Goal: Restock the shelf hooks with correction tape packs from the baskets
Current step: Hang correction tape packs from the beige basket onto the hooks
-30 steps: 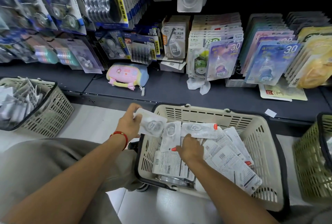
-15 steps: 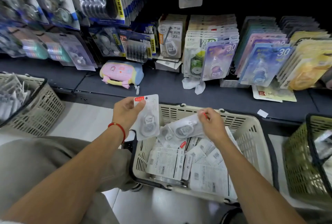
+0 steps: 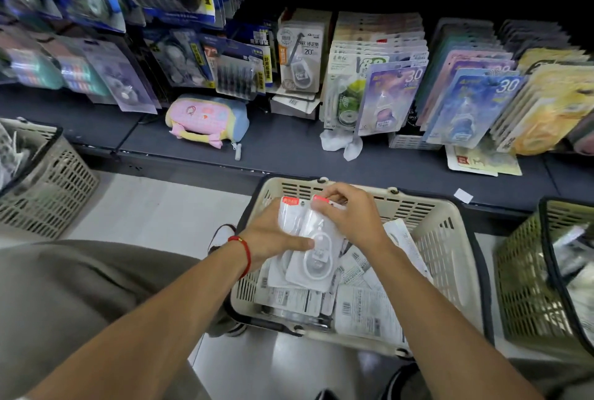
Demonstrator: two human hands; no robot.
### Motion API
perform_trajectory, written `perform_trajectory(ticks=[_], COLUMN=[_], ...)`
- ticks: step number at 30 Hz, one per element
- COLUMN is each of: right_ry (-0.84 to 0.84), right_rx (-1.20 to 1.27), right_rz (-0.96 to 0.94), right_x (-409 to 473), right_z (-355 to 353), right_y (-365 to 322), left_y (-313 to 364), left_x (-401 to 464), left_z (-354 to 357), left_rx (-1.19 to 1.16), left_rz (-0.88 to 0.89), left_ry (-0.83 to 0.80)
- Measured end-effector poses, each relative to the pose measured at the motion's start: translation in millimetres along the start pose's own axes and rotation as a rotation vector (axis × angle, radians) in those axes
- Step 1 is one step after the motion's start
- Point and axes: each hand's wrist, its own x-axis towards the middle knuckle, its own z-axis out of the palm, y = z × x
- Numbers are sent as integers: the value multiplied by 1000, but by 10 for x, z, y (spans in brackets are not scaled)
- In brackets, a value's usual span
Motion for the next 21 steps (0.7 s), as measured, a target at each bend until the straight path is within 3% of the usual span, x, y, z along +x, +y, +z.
perform_trajectory(ticks=[2,3,6,8,10,16,21], right_ry=[87,108,-139,-243,-170,110,219], right_rx=[14,-91,-635,-805,-772,-211,-81], right_rz=[72,118,287,302,235,206,183], right_x=[0,7,-94,-218,-277,-206,-151], right_z=[4,-33,-174,-168,-134,-390,-645], right_y=[186,323,764,968,1054,799,462], left_y=[-85,-126,-230,-248,-233,-187,-156], left_x=[14,17,36,50,53,64,84], left_z=[-15,-32,-129,-187,-236,-315,-303], left_rx=[-46,-88,-200,-231,-275,-351,-315], left_rz=[-47,-81,-156,-177,-195,-167,-144], left_ry=[75,118,224,290,354,425,407])
